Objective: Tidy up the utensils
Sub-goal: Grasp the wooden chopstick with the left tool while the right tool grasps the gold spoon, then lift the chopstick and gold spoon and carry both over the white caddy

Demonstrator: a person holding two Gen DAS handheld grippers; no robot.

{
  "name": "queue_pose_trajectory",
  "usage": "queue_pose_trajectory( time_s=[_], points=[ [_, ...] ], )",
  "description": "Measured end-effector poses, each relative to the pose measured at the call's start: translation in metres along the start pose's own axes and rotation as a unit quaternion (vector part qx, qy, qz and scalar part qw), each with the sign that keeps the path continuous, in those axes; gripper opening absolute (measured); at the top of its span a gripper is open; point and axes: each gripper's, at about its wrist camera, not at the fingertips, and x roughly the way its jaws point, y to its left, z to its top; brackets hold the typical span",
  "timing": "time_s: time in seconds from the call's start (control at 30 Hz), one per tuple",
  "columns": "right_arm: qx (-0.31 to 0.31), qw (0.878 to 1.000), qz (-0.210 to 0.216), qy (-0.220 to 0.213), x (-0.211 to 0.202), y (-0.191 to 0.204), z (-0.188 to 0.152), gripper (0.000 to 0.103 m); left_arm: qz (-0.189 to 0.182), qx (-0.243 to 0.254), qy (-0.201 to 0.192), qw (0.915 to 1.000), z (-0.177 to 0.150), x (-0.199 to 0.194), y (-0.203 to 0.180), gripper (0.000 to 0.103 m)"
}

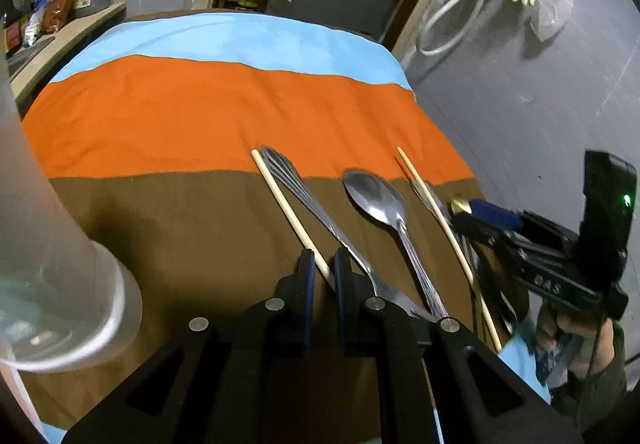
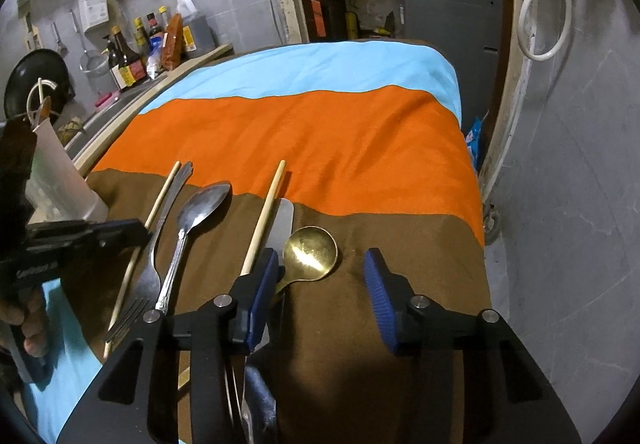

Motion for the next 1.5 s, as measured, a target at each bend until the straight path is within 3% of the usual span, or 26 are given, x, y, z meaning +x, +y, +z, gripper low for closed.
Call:
queue_pose_trajectory(
  time_s=[0.27, 0.43, 0.67, 0.8, 0.97, 1.1, 1.3, 1.4, 1.5],
  points=[
    [-0.011, 1.0, 0.017, 0.012, 0.01, 0.006, 0.005, 0.04, -0.005, -0.006, 0.023, 0.9997, 0.008, 0.007, 0.0, 0.012],
    [-0.008, 0.999, 0.03, 0.012, 0.011, 0.007, 0.007, 0.025, -0.013, -0.002, 0.032, 0.9994, 0.013, 0.011, 0.002, 0.012],
    [-0.021, 1.0, 0.013, -0.001, 0.006, 0.014, 0.004, 0.025, -0.016, -0.009, 0.005, 0.9998, 0.003, 0.009, 0.0, 0.009],
    [-0.028, 0.999, 0.004, -0.035, -0.008, 0.018, 0.002, 0.025, -0.028, -0.02, -0.008, 0.9994, -0.002, 0.002, -0.001, 0.008],
    [-0.05, 0.995, -0.012, -0.087, -0.027, 0.028, -0.003, 0.025, -0.048, -0.015, -0.034, 0.9982, -0.009, -0.015, -0.007, 0.002],
    [-0.082, 0.987, -0.041, -0.129, -0.04, 0.045, -0.008, 0.024, -0.05, 0.025, -0.084, 0.9949, -0.02, -0.039, -0.022, 0.002],
    [-0.112, 0.978, -0.065, -0.166, -0.049, 0.06, -0.015, 0.024, -0.067, 0.029, -0.121, 0.9899, -0.028, -0.057, -0.028, 0.002],
    [-0.112, 0.973, -0.069, -0.19, -0.056, 0.062, -0.02, 0.024, -0.082, 0.03, -0.152, 0.9845, -0.03, -0.069, -0.029, 0.002],
    [-0.11, 0.967, -0.074, -0.217, -0.065, 0.063, -0.024, 0.024, -0.103, 0.029, -0.205, 0.9728, -0.035, -0.088, -0.027, 0.002]
  ],
)
